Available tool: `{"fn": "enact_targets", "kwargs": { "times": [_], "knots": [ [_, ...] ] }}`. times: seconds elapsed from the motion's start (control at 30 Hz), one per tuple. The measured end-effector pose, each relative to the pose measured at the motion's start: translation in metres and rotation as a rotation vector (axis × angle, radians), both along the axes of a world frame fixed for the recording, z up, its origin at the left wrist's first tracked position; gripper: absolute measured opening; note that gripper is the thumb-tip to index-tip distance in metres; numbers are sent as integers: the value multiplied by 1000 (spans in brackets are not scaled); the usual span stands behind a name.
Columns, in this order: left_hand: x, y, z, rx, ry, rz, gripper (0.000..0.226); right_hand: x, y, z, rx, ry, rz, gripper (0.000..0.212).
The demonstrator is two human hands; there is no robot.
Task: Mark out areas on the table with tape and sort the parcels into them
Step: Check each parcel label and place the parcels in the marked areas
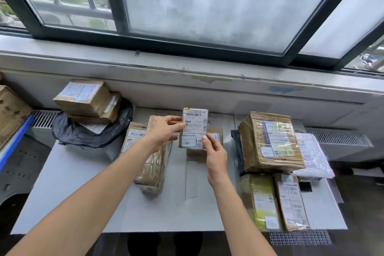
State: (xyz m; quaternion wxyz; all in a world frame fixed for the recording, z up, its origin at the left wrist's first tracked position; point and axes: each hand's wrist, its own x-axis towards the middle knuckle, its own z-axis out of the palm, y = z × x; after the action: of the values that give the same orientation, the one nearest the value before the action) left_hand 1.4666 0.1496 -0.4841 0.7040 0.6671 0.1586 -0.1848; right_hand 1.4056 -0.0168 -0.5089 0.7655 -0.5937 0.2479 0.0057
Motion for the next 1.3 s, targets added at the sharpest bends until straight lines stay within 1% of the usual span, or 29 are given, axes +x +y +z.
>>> {"fn": "enact_targets", "kwargs": {
  "times": [0.13, 0.23, 0.3, 0.4, 0.5, 0.6, 0.67, 0.77, 0.93, 1.3],
  "knots": [
    [-10, -35, -15, 84, 79, -141, 41, -9, -32, -18, -62, 78, -6, 25],
    [-21, -54, -25, 73, 162, -155, 41, -19, -48, -32, -98, 146, 11, 26],
    [-28, -62, -33, 120, 203, -178, 41, -26, -57, -42, -127, 196, 38, 26],
    [-45, -70, -53, 180, 253, -278, 22, -40, -68, -60, -151, 306, 79, 24],
    [-64, -76, -73, 208, 327, -335, 17, -55, -78, -79, -164, 381, 113, 22],
    [-71, -79, -84, 235, 357, -312, 13, -64, -80, -93, -167, 434, 131, 20],
    [-70, -83, -88, 247, 374, -305, 18, -63, -79, -99, -188, 461, 118, 18],
    [-66, -83, -91, 267, 389, -286, 26, -57, -74, -107, -298, 482, 143, 17],
    [-62, -80, -98, 304, 418, -255, 25, -46, -65, -115, -403, 517, 203, 18],
    [-56, -81, -110, 318, 428, -221, 23, -31, -56, -123, -559, 497, 246, 22]
  ]
}}
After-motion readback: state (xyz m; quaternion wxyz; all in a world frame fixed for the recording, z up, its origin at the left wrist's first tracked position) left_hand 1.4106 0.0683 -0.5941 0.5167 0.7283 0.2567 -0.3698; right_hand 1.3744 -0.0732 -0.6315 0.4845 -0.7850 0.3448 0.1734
